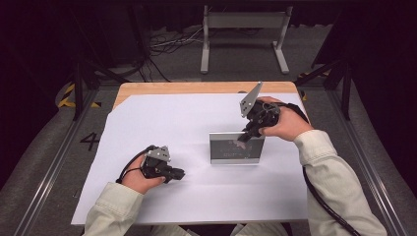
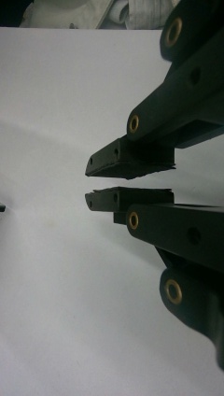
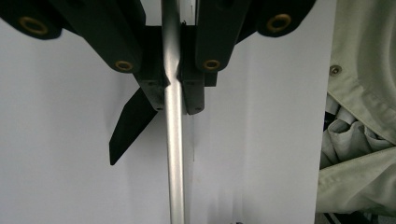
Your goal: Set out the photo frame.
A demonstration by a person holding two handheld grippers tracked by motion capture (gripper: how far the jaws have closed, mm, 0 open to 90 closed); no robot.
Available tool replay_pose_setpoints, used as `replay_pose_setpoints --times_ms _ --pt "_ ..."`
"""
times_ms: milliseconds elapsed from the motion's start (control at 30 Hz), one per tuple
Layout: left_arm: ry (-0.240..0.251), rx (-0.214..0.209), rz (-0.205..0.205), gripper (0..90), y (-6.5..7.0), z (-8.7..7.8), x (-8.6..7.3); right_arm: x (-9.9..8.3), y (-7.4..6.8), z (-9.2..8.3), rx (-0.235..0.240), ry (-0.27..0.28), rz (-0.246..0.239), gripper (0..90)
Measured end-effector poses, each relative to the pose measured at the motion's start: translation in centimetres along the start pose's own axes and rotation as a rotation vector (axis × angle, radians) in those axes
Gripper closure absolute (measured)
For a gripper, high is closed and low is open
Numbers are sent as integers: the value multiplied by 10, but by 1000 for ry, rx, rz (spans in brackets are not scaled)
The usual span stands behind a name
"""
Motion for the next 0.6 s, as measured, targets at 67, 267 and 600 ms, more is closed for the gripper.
replay_pose_setpoints --times_ms 67,267,600 --pt "0 0 2 822 0 0 0 -1 1 2 7 -1 2 841" --pt "-2 0 3 821 -1 0 0 -5 3 4 6 -11 4 841" --pt "-8 -1 8 818 0 1 1 -8 7 4 -11 -10 -11 828"
Point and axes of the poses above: each handheld gripper's, and its own axes: z roughly forward along the jaws, x roughly out of its top, y roughly to its right, the point moved 7 cm from there along z, roughly forward along the jaws, and after that the axes turned 2 degrees about y, right-handed, at the moved point
